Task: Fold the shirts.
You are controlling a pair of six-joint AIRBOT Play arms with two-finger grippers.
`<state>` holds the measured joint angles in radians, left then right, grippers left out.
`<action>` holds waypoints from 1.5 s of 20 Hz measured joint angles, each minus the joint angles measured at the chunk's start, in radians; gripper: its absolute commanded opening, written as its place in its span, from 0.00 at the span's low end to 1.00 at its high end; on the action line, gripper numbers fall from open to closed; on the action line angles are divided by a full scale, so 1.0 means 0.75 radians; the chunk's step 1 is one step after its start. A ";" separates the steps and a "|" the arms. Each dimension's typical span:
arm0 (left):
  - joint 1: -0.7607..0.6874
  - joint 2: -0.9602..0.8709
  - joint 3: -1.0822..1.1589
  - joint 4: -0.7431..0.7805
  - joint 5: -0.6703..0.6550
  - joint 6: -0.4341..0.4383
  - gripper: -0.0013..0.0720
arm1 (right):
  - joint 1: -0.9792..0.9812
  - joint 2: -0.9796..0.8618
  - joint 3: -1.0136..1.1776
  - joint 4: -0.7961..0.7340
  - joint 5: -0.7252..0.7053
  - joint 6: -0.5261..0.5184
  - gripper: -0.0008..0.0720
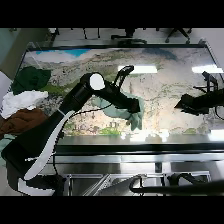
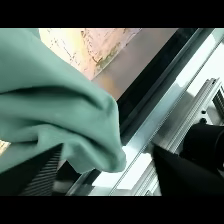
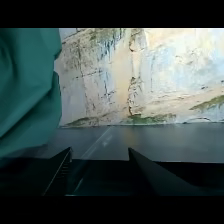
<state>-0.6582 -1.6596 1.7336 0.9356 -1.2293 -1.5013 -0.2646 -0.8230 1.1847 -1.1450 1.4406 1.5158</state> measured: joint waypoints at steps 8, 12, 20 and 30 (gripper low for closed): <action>0.426 -0.013 0.029 0.090 -0.287 -0.003 0.97 | 0.111 0.024 -0.237 0.182 -0.032 -0.086 0.91; 0.594 -0.020 -0.276 0.081 -0.139 0.063 0.97 | 0.341 0.026 -0.515 0.248 -0.255 -0.104 0.90; 0.555 -0.304 -0.400 -0.312 0.252 0.315 0.47 | 0.521 -0.142 -0.653 0.306 -0.584 -0.098 0.38; 0.573 -0.332 -0.011 -0.356 -0.004 0.331 0.03 | 0.442 -0.071 -0.336 0.321 -0.469 -0.170 0.03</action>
<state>-0.2283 -1.9087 1.7252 0.6685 -1.2320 -1.2533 0.0669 -0.8761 0.9329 -0.9039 1.0889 1.3880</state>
